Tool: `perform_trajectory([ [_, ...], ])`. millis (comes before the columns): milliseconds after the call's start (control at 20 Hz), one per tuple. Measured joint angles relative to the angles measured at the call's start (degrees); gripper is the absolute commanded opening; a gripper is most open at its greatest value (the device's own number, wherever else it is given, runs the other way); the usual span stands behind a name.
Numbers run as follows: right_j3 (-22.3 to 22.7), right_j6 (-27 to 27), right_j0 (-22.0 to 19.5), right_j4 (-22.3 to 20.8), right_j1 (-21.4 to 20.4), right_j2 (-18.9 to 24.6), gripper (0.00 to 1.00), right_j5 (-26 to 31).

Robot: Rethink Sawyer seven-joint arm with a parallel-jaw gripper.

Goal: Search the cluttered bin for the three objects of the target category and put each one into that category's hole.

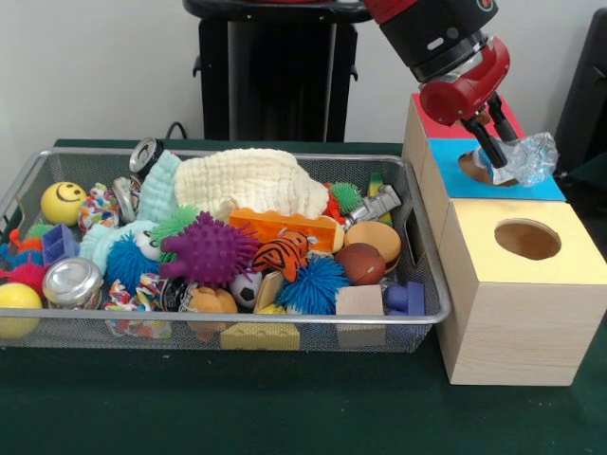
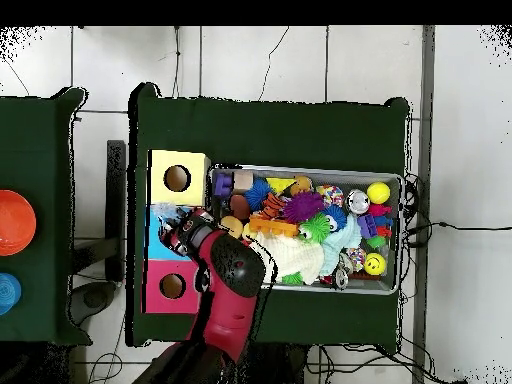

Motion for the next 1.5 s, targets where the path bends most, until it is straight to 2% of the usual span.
perform_trajectory([
  [500, 0.00, -4.69, -0.62, -0.01, 0.59, 0.00, 0.00, 0.00],
  [950, 0.00, -4.90, -0.87, -0.48, -0.48, -0.31, 0.00, -0.01],
  [1500, 0.01, -4.90, 2.22, 0.99, -3.09, -1.22, 0.00, 0.00],
])
